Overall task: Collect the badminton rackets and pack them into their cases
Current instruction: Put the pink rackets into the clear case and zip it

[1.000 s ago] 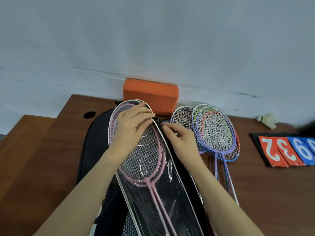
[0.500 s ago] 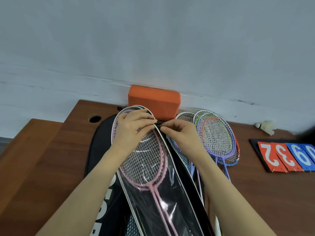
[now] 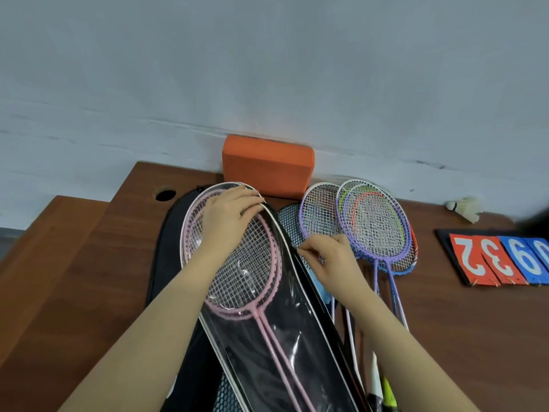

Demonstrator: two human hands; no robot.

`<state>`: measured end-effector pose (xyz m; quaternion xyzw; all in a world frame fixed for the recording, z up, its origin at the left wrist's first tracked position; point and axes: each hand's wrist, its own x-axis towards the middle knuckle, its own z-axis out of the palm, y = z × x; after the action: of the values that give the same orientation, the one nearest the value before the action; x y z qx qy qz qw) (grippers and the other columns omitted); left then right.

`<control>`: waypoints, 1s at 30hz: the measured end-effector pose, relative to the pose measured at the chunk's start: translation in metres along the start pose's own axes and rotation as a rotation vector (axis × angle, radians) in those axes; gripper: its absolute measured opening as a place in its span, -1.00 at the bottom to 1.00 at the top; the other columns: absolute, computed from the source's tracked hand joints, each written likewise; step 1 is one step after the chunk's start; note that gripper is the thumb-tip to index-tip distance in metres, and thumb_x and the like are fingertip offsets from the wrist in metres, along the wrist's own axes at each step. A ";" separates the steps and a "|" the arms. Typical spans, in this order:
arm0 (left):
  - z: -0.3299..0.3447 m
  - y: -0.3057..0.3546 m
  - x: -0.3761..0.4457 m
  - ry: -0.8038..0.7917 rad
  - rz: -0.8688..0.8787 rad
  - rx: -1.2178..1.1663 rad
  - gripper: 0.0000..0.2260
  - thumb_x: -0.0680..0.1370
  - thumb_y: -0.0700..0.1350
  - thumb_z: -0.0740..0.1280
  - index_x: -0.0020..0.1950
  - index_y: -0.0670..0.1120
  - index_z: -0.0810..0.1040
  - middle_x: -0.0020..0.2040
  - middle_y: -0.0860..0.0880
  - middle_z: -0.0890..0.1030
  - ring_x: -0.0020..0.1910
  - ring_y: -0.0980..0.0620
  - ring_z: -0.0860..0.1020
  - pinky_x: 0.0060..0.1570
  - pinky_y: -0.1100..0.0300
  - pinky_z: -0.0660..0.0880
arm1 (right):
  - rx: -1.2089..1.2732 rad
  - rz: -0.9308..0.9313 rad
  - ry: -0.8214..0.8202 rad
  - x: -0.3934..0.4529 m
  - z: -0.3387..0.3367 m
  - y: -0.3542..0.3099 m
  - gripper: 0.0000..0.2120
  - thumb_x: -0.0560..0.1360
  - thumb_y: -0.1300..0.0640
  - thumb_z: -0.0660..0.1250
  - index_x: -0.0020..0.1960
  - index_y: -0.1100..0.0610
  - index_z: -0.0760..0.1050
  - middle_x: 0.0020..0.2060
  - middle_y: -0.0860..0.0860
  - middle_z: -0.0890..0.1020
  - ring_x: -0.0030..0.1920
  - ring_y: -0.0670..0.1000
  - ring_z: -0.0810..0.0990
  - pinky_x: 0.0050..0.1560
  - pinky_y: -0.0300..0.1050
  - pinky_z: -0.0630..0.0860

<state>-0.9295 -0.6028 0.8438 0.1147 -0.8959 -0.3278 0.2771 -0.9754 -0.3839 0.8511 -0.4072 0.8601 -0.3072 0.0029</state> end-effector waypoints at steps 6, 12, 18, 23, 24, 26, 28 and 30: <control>0.014 0.004 -0.015 -0.008 -0.075 0.113 -0.76 0.55 -0.09 0.29 0.20 -0.02 0.56 0.27 0.03 0.53 0.32 0.01 0.40 0.31 0.04 0.13 | 0.240 0.225 -0.081 -0.022 0.007 0.006 -0.92 0.50 0.23 0.34 -0.18 0.14 0.54 -0.27 -0.01 0.61 -0.20 -0.07 0.56 -0.11 -0.20 0.48; 0.025 0.031 -0.052 -0.393 0.328 0.340 -0.71 0.54 -0.01 0.26 0.26 0.07 0.49 0.36 0.11 0.42 0.45 0.01 0.19 0.35 -0.02 -0.09 | 0.244 0.190 -0.051 -0.021 0.006 0.001 -0.93 0.50 0.24 0.32 -0.16 0.18 0.53 -0.29 -0.01 0.57 -0.24 -0.07 0.52 -0.19 -0.21 0.45; 0.022 0.036 -0.060 -0.264 0.296 0.276 -0.90 0.48 -0.08 0.39 -0.03 0.02 0.64 0.04 0.10 0.62 0.27 -0.06 0.44 0.19 -0.07 0.15 | 0.253 0.176 -0.042 -0.031 0.011 -0.002 -0.90 0.50 0.25 0.33 -0.20 0.19 0.49 -0.32 0.01 0.55 -0.27 -0.01 0.50 -0.22 -0.15 0.43; 0.025 0.036 -0.059 -0.251 0.237 0.215 -0.90 0.49 -0.06 0.35 -0.06 0.02 0.65 0.02 0.11 0.62 0.26 -0.04 0.41 0.20 0.02 0.04 | 0.318 0.258 -0.057 -0.053 0.013 0.004 -0.86 0.50 0.23 0.32 -0.23 0.12 0.47 -0.32 0.00 0.58 -0.29 -0.09 0.50 -0.28 -0.29 0.41; 0.026 0.036 -0.059 -0.243 0.230 0.215 -0.90 0.49 -0.07 0.35 -0.06 0.01 0.66 0.02 0.10 0.62 0.26 -0.05 0.41 0.20 0.02 0.04 | 0.316 0.280 -0.080 -0.060 0.013 0.007 -0.86 0.50 0.23 0.33 -0.23 0.10 0.47 -0.32 0.00 0.58 -0.29 -0.08 0.50 -0.26 -0.25 0.41; 0.029 0.032 -0.055 -0.226 0.200 0.234 -0.89 0.50 -0.06 0.34 -0.06 0.00 0.66 0.02 0.10 0.62 0.26 -0.05 0.39 0.19 0.04 0.02 | 0.319 0.339 -0.144 -0.077 0.011 0.016 -0.87 0.49 0.21 0.34 -0.23 0.10 0.49 -0.33 -0.02 0.59 -0.32 -0.08 0.51 -0.28 -0.25 0.42; 0.031 0.027 -0.052 -0.218 0.156 0.257 -0.87 0.51 -0.05 0.33 -0.04 0.01 0.66 0.05 0.10 0.61 0.28 -0.03 0.37 0.20 0.05 0.01 | 0.335 0.398 -0.196 -0.095 0.009 0.023 -0.87 0.49 0.20 0.35 -0.23 0.06 0.50 -0.33 -0.08 0.59 -0.33 -0.16 0.50 -0.31 -0.38 0.39; 0.034 0.021 -0.053 -0.233 0.140 0.289 -0.86 0.52 -0.05 0.32 -0.01 0.00 0.65 0.08 0.09 0.61 0.31 -0.03 0.36 0.21 0.02 0.03 | 0.326 0.424 -0.216 -0.106 0.008 0.024 -0.88 0.49 0.20 0.35 -0.22 0.06 0.51 -0.33 -0.11 0.58 -0.32 -0.22 0.49 -0.28 -0.42 0.38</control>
<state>-0.9061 -0.5487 0.8143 0.0518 -0.9655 -0.1867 0.1743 -0.9191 -0.3017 0.8056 -0.2428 0.8601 -0.3886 0.2241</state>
